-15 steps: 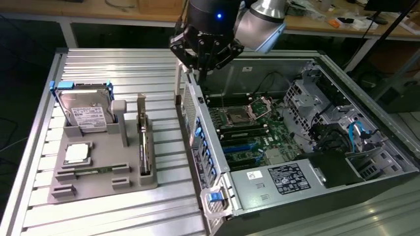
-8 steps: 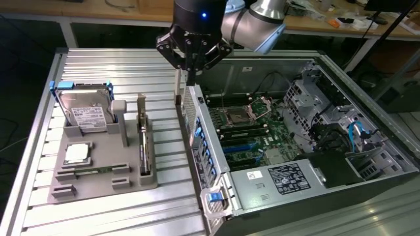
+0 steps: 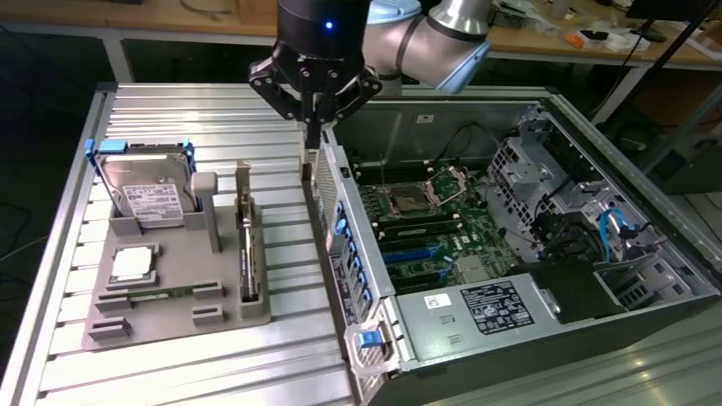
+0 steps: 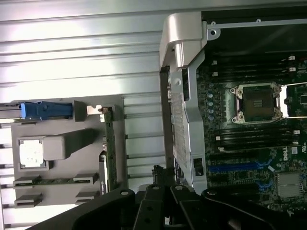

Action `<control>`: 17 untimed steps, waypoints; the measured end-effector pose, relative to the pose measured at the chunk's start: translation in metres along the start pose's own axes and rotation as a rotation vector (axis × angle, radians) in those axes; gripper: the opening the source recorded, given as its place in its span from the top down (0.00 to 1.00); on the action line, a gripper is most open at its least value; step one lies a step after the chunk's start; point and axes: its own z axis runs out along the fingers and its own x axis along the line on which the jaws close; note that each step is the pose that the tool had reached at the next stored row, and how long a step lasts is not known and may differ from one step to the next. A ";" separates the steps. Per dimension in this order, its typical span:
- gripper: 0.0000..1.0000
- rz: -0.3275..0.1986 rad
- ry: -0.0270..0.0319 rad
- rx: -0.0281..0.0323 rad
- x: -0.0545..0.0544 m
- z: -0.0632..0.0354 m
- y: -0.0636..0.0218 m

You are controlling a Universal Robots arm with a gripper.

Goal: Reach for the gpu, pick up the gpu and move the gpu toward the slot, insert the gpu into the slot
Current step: 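Reach for the gpu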

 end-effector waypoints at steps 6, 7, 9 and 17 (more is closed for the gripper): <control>0.89 0.000 -0.0001 -0.0002 0.018 -0.0004 -0.0021; 0.89 0.000 -0.0001 -0.0001 0.020 -0.0005 -0.0024; 0.89 0.000 -0.0001 -0.0001 0.028 -0.0008 -0.0034; 0.89 0.000 -0.0001 -0.0001 0.049 -0.0013 -0.0061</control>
